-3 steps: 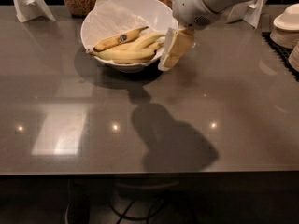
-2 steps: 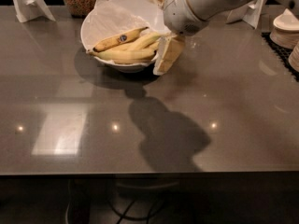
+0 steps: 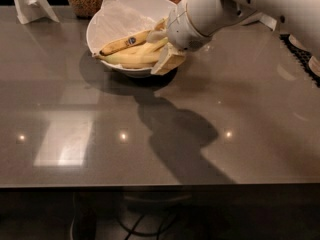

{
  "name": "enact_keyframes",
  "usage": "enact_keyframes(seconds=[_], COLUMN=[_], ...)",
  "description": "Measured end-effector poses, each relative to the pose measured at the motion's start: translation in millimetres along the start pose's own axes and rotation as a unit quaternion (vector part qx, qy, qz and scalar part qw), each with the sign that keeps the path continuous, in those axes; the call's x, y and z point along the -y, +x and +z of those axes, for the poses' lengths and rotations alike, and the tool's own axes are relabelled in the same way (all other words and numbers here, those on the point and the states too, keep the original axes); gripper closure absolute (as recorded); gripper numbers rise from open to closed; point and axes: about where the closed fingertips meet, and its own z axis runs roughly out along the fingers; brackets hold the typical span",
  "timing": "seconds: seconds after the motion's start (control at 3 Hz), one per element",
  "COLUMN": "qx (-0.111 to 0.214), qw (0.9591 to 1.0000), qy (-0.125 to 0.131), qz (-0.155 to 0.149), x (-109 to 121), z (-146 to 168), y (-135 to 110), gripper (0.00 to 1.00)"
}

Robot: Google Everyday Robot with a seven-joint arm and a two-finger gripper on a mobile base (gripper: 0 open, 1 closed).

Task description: Pick banana from white bowl

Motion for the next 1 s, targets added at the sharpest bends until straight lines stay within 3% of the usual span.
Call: enact_keyframes(seconds=[1.0], qx=[0.005], qw=[0.9999], qy=[-0.012], qz=[-0.008], x=[3.2], z=[19.4], y=[4.3], gripper=[1.00])
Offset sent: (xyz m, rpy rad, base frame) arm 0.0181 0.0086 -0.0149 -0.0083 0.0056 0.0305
